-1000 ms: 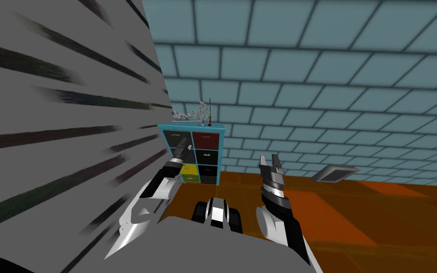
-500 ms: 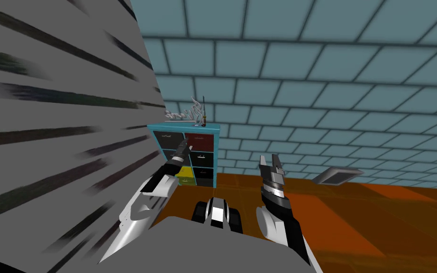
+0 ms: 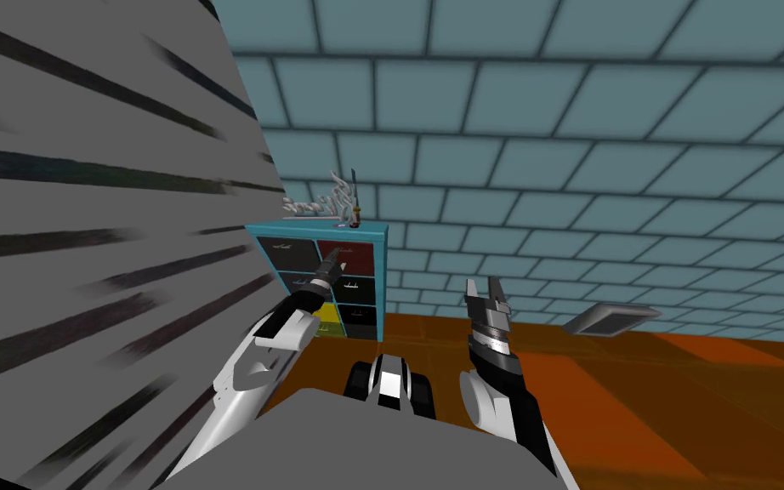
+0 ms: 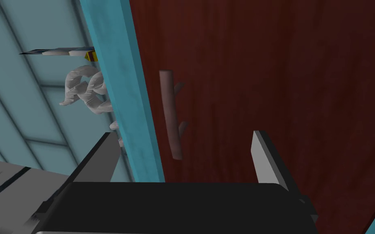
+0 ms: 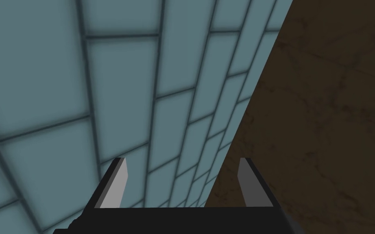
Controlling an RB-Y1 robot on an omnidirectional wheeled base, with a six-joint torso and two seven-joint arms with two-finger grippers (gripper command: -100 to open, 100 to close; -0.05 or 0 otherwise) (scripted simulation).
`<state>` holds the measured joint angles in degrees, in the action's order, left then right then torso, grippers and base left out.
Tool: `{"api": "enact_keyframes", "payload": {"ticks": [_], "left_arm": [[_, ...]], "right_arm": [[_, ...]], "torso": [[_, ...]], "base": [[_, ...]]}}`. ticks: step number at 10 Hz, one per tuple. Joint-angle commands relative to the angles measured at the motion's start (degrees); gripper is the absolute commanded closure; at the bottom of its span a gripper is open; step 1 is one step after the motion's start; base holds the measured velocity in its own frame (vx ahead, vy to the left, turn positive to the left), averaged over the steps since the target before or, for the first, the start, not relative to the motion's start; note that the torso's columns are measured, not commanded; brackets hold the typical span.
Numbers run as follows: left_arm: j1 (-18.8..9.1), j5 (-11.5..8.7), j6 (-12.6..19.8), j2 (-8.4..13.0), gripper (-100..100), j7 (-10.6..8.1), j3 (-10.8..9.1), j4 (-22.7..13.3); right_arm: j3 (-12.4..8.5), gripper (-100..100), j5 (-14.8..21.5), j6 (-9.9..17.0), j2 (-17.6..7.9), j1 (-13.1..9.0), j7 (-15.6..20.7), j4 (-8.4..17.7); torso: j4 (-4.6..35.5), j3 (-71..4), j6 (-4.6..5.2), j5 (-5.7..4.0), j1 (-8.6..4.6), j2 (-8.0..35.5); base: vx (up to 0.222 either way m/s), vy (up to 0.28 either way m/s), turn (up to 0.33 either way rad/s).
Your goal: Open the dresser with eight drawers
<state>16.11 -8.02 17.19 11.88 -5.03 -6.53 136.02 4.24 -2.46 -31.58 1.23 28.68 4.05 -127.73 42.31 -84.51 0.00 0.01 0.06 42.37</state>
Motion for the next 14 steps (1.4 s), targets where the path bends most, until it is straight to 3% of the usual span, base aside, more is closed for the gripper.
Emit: {"api": "enact_keyframes", "payload": {"ticks": [1, 6, 7, 8, 11, 12, 13, 14], "left_arm": [[-2.31, 0.04, 1.34, 0.30, -100, -0.20, -1.21, -1.31], [-6.87, 0.17, 3.61, 0.86, -100, -0.57, -3.62, -3.96], [-6.25, 0.33, 3.17, 0.56, -100, -0.42, -3.14, -3.68], [-4.59, 0.11, 2.48, 0.58, 100, -0.39, -2.41, -2.64], [-0.78, 0.00, 0.58, 0.12, 100, -0.08, -0.41, -0.43], [-1.59, 0.07, 1.03, 0.17, 100, -0.13, -0.83, -0.91], [-0.89, -0.11, 2.69, 0.35, -100, -0.29, -0.93, 0.31], [-0.65, -0.19, 3.36, 0.44, -100, -0.36, -1.01, 1.00]], "right_arm": [[0.00, 0, 0.00, 0.00, 0.00, 0.00, 0.00, 0.00], [0.00, 0, 0.00, 0.00, -0.01, -0.01, 0.00, 0.00], [-0.01, 0, 0.00, 0.00, -0.01, -0.01, 0.00, 0.00], [-0.01, 0, 0.00, 0.00, -0.01, -0.01, 0.00, 0.00], [-0.01, 0, 0.00, 0.00, -0.01, 0.00, 0.00, 0.00], [-0.01, 0, 0.00, 0.00, -0.01, 0.00, 0.00, 0.00], [-0.01, 0, 0.00, 0.00, -0.01, -0.01, 0.00, 0.00], [-0.01, 0, 0.00, 0.00, -0.01, 0.00, 0.00, 0.00]], "torso": [[0.01, 0.02, 0.00, 0.03, 0.10, 0.04], [-0.04, -0.07, 0.00, -0.02, -0.08, -0.11], [-0.04, -0.08, 0.00, -0.02, -0.08, -0.12], [-0.04, -0.08, -0.01, -0.01, -0.06, -0.12], [-0.04, -0.08, 0.01, -0.01, -0.05, -0.12], [-0.03, -0.05, 0.00, -0.02, -0.06, -0.08], [-0.01, -0.03, 0.02, -0.02, -0.08, -0.04], [-0.02, -0.05, 0.01, -0.03, -0.13, -0.08]], "base": [[-0.007, -0.014, -0.093], [-0.020, -0.006, -0.062], [-0.006, -0.004, -0.007], [0.012, 0.004, 0.105], [0.026, 0.009, 0.082], [0.011, 0.003, 0.016], [0.023, -0.013, 0.006], [0.037, -0.021, 0.015]]}}
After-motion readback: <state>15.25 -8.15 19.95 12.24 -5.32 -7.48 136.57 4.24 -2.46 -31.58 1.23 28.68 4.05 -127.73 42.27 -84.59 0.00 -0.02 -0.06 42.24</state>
